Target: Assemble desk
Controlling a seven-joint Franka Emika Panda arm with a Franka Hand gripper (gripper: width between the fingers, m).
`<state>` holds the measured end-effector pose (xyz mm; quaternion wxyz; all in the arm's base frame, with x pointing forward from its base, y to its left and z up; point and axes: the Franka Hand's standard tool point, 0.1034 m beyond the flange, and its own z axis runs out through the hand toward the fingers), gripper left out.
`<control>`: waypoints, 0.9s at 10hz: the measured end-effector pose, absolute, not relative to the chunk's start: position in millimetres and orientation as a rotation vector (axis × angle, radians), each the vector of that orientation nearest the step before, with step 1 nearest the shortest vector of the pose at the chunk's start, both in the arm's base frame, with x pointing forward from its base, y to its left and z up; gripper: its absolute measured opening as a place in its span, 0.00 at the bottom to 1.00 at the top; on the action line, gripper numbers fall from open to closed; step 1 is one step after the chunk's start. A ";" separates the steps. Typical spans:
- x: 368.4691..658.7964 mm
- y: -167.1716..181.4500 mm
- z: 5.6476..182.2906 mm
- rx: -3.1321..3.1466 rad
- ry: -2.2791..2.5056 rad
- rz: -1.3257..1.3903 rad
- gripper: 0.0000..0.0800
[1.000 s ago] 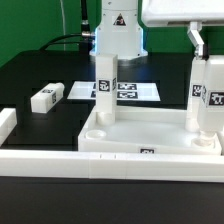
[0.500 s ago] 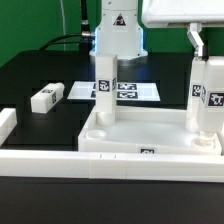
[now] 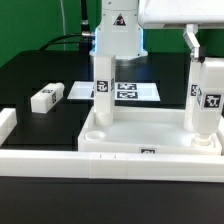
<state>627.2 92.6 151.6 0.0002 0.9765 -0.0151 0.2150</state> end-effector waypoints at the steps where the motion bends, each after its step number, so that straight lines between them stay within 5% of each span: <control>1: 627.0 92.6 151.0 3.067 -0.047 0.674 0.36; 9: 619.1 107.0 137.7 3.056 0.003 0.734 0.36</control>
Offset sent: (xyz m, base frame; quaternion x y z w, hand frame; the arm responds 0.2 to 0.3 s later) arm -0.0013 0.0056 -0.0094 -0.0035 0.0103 0.0034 0.9999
